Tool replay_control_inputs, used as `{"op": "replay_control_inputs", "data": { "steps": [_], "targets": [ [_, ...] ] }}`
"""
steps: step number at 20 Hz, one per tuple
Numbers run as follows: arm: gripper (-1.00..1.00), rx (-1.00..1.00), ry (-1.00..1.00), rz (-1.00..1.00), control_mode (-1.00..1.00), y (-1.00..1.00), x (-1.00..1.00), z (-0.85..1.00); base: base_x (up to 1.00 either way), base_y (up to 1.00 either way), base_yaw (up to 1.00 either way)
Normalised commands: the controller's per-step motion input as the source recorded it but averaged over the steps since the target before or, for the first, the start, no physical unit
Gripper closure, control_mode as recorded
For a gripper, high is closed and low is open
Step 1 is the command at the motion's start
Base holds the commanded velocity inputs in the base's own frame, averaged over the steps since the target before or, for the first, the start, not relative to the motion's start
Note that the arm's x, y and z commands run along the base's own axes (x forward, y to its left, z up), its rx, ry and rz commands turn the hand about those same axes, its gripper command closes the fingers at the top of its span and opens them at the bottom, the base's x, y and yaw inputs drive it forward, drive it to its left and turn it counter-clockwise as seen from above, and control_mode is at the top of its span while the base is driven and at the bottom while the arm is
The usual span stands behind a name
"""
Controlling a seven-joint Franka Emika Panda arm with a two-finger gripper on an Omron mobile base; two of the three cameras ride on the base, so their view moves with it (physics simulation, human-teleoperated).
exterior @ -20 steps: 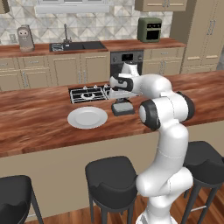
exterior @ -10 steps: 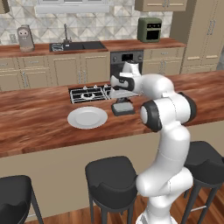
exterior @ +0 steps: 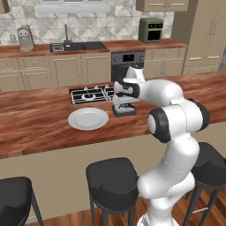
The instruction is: Take the fish from the fridge and place it on the digital scale on the counter by the fridge. Wait a few seconds for a reading, then move it to the plate on the dining counter.
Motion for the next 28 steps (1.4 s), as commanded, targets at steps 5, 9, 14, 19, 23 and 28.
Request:
{"op": "replay_control_inputs", "data": {
  "steps": [5, 9, 14, 19, 23, 28],
  "targets": [
    [1.00, 0.00, 0.00, -0.04, -1.00, 0.23, 0.31, -0.07, 0.00, 0.00, 0.00],
    [1.00, 0.00, 0.00, -0.06, -1.00, 0.13, 0.35, -0.06, 0.00, 0.00, 0.00],
    [1.00, 0.00, 0.00, -0.02, -1.00, 0.02, 0.06, -0.01, 0.00, 0.00, 0.00],
    [1.00, 0.00, 0.00, 0.00, -1.00, 0.00, 0.00, 0.00, 0.00, 0.00, 0.00],
    [-1.00, 0.00, 0.00, 0.00, -1.00, 0.00, 0.00, 0.00, 0.00, 0.00, 0.00],
    [-1.00, 0.00, 0.00, 0.00, -1.00, 0.00, 0.00, 0.00, 0.00, 0.00, 0.00]
  ]
}}
